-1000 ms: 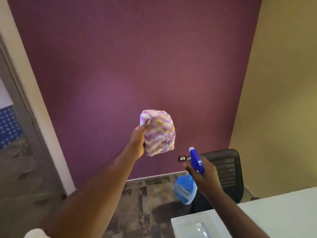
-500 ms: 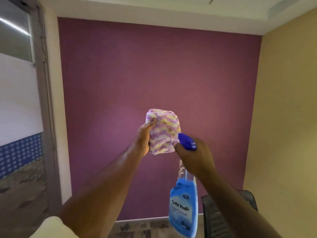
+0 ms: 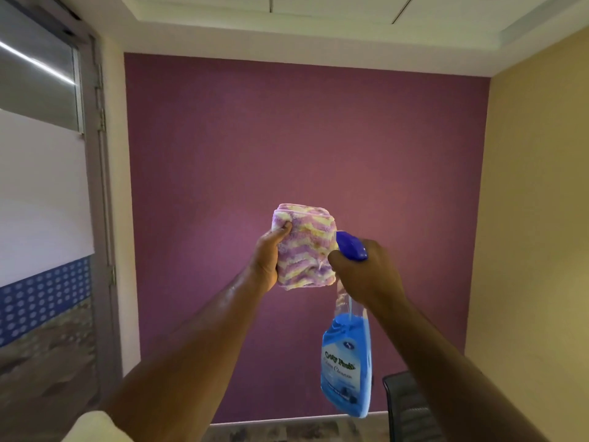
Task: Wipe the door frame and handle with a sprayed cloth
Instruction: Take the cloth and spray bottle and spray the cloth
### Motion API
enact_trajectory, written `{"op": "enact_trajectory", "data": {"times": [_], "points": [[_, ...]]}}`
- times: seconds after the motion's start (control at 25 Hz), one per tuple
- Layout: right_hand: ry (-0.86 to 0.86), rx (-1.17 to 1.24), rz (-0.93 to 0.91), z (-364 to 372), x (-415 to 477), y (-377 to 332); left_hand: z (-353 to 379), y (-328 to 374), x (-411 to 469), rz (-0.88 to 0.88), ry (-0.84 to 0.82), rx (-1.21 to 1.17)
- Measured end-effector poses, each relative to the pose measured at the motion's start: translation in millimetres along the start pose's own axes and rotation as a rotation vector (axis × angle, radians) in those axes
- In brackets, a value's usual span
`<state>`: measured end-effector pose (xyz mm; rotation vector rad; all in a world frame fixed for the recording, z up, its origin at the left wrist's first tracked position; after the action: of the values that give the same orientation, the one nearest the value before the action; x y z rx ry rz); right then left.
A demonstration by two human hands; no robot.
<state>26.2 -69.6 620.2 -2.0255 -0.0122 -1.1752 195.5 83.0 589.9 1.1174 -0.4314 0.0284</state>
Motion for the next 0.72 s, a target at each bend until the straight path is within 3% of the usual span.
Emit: {"op": "enact_trajectory", "data": {"times": [0.2,0.72], "points": [[-0.044,0.006,-0.091,11.7,-6.4,-21.0,2.6,0.1,-4.9,-0.007,0.011,-0.011],[-0.078,0.011,-0.110,26.5,-21.1,-18.2,0.8,-6.7,-4.4,0.015,0.019,-0.002]]}}
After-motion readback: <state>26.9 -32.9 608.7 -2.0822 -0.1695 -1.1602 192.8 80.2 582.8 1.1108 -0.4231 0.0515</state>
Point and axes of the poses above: each hand's wrist, its own x-axis towards the middle knuckle, its own z-axis out of the palm, y = z × x, the point moved 9 cm from there along x, towards the middle knuckle, and after that the axes turned 9 degrees about y, right-handed, at the moved point
